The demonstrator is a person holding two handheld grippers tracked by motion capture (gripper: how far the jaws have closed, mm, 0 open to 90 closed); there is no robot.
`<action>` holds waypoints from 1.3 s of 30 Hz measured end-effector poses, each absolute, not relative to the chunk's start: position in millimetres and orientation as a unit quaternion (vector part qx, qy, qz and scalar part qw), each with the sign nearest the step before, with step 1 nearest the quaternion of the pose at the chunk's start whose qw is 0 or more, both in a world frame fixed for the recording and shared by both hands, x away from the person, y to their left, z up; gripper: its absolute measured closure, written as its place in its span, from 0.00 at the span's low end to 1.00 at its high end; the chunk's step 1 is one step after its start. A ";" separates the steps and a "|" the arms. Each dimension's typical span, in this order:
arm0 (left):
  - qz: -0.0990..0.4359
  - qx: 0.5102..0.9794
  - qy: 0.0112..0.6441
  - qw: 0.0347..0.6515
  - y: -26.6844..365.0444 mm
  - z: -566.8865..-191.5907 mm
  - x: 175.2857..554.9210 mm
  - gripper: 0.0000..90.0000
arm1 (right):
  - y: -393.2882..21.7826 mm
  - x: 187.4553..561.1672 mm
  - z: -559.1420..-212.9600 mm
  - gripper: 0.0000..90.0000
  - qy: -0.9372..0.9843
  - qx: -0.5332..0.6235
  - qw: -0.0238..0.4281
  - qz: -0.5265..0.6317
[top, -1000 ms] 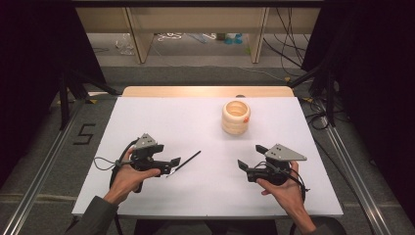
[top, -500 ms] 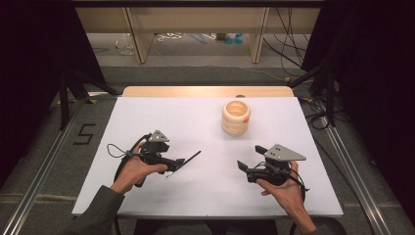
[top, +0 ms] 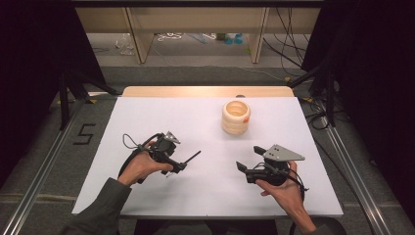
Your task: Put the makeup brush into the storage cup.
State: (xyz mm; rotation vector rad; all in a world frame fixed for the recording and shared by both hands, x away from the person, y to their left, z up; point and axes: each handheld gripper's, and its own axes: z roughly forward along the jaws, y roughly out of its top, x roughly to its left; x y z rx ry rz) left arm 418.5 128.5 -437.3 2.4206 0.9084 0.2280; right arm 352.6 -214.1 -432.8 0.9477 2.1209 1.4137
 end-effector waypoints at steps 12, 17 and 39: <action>0.072 0.911 0.332 0.234 115.7 -440.8 433.1 0.43 | -213.4 352.9 -433.3 0.20 0.764 0.336 0.209 0.509; 0.060 0.922 0.321 0.208 115.5 -442.8 437.6 0.47 | -214.7 351.3 -431.5 0.20 0.772 0.340 0.207 0.495; 0.045 0.935 0.310 0.164 102.6 -451.9 446.1 0.66 | -212.5 352.4 -434.0 0.21 0.774 0.336 0.203 0.497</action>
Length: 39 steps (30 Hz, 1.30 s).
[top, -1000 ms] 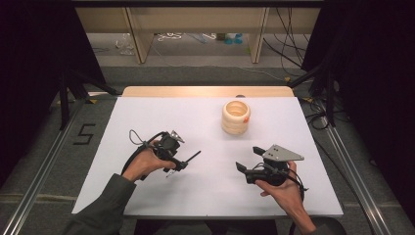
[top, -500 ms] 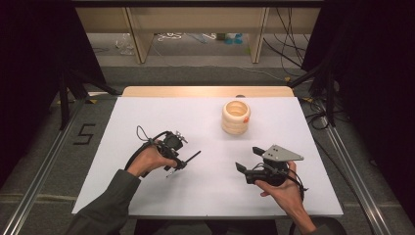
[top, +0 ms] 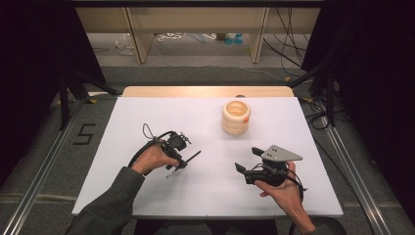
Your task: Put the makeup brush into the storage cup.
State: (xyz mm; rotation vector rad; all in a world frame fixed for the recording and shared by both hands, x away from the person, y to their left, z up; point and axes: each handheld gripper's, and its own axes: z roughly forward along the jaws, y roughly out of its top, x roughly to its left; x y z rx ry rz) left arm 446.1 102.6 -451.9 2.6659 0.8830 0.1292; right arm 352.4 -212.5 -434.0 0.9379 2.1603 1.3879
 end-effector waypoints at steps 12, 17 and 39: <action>0.041 0.943 0.297 0.144 103.3 -454.0 448.7 0.74 | -212.5 352.2 -434.2 0.21 0.774 0.336 0.202 0.498; 0.037 0.943 0.297 0.143 101.9 -456.0 449.5 0.77 | -212.0 352.6 -434.7 0.21 0.773 0.335 0.202 0.498; 0.038 0.945 0.295 0.137 98.2 -460.7 449.2 0.92 | -212.2 352.1 -434.4 0.21 0.774 0.342 0.197 0.495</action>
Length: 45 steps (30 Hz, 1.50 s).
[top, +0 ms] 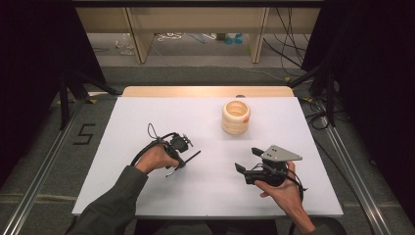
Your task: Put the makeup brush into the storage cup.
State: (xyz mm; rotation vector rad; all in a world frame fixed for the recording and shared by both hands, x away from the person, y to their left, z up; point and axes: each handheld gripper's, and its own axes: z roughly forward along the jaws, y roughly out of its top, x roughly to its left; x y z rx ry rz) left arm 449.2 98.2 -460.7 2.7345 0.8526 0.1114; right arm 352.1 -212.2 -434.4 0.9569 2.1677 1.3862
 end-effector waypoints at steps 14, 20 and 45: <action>0.037 0.949 0.279 0.140 98.6 -460.8 449.2 0.95 | -211.8 352.0 -434.5 0.21 0.776 0.336 0.204 0.494; 0.038 0.952 0.270 0.140 98.6 -458.4 446.7 0.95 | -209.9 351.4 -434.4 0.21 0.780 0.328 0.206 0.492; -0.001 0.962 0.206 0.178 80.8 -435.5 422.3 0.95 | -180.7 338.8 -433.9 0.21 0.836 0.205 0.250 0.442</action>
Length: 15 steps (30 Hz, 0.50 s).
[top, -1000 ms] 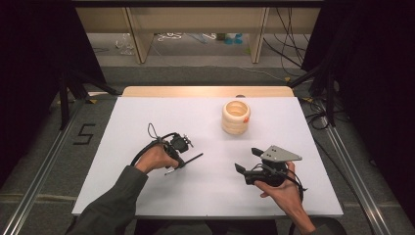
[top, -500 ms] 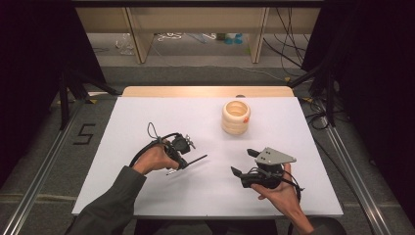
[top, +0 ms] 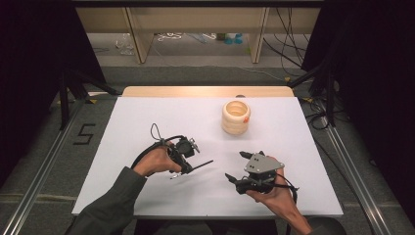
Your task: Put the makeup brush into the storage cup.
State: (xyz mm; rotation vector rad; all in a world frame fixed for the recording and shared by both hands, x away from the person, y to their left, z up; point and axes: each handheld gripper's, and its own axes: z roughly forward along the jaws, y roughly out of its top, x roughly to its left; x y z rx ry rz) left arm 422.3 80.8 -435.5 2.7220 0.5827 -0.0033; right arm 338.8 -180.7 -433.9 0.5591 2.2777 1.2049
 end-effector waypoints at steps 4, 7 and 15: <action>-0.007 0.964 0.197 0.179 79.9 -434.0 420.1 0.95 | -171.4 333.9 -435.6 0.23 0.854 0.164 0.257 0.422; -0.015 0.963 0.195 0.185 79.3 -434.1 417.8 0.95 | -164.5 329.6 -437.4 0.23 0.864 0.138 0.268 0.404; -0.029 0.962 0.191 0.192 80.3 -432.4 413.5 0.95 | -148.7 324.7 -437.6 0.24 0.874 0.069 0.297 0.378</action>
